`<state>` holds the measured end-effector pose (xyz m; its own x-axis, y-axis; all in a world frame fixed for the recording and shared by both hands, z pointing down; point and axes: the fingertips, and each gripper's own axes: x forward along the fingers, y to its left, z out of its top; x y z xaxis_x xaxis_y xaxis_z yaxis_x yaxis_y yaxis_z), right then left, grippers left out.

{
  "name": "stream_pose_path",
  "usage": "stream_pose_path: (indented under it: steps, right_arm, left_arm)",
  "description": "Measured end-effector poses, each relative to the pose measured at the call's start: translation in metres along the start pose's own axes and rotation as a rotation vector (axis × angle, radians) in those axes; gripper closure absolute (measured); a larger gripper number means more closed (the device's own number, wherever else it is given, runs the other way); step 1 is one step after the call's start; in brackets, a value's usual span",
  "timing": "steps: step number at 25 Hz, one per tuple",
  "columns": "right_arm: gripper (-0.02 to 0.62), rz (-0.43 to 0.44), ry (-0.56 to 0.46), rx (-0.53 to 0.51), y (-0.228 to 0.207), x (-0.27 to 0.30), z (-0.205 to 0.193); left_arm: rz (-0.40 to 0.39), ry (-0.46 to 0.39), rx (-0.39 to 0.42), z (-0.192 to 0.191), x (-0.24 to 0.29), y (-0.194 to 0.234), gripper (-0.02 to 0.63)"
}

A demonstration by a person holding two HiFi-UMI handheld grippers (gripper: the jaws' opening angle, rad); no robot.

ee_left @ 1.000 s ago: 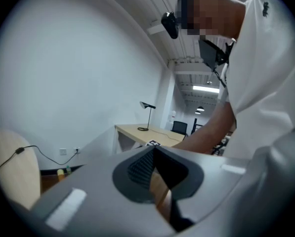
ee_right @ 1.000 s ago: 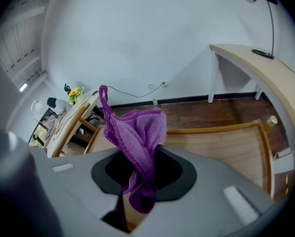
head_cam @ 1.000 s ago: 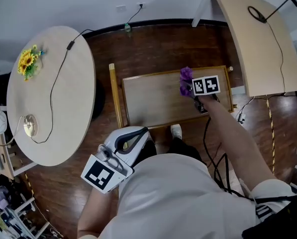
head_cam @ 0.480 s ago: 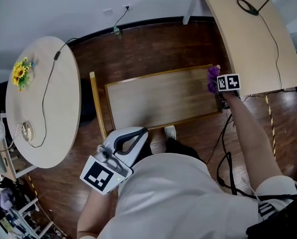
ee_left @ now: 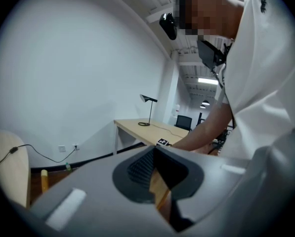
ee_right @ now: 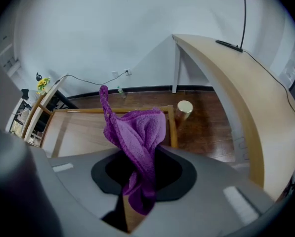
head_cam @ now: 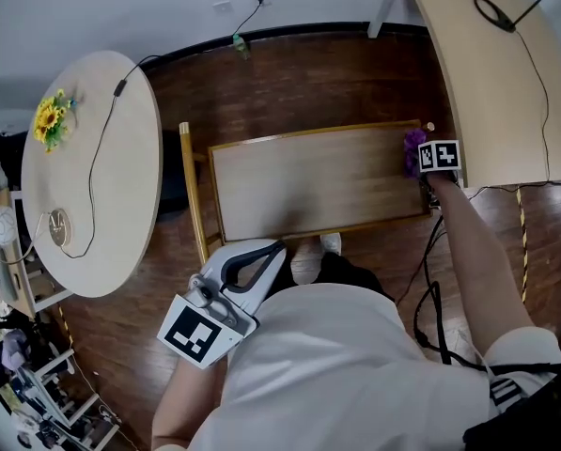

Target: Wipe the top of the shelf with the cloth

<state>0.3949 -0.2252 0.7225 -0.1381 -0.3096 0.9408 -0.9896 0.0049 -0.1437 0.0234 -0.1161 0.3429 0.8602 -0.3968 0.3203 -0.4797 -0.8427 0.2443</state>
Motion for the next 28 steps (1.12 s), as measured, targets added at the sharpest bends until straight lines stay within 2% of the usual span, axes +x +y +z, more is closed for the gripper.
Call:
stream_pose_path:
  steps: [8, 15, 28]
  right_arm:
    - [0.494, 0.101, -0.009, -0.020, 0.076, 0.015, 0.012]
    - [0.495, 0.155, 0.012, -0.050, 0.146, 0.026, 0.014]
    - [0.495, 0.307, 0.032, -0.103, 0.319, 0.045, 0.011]
  left_arm:
    - [0.010, -0.013, -0.002, 0.000, -0.015, 0.007, 0.588]
    - [0.020, -0.026, -0.009, -0.002, -0.038, 0.020, 0.588]
    - [0.073, -0.056, -0.038, -0.021, -0.105, 0.053, 0.588]
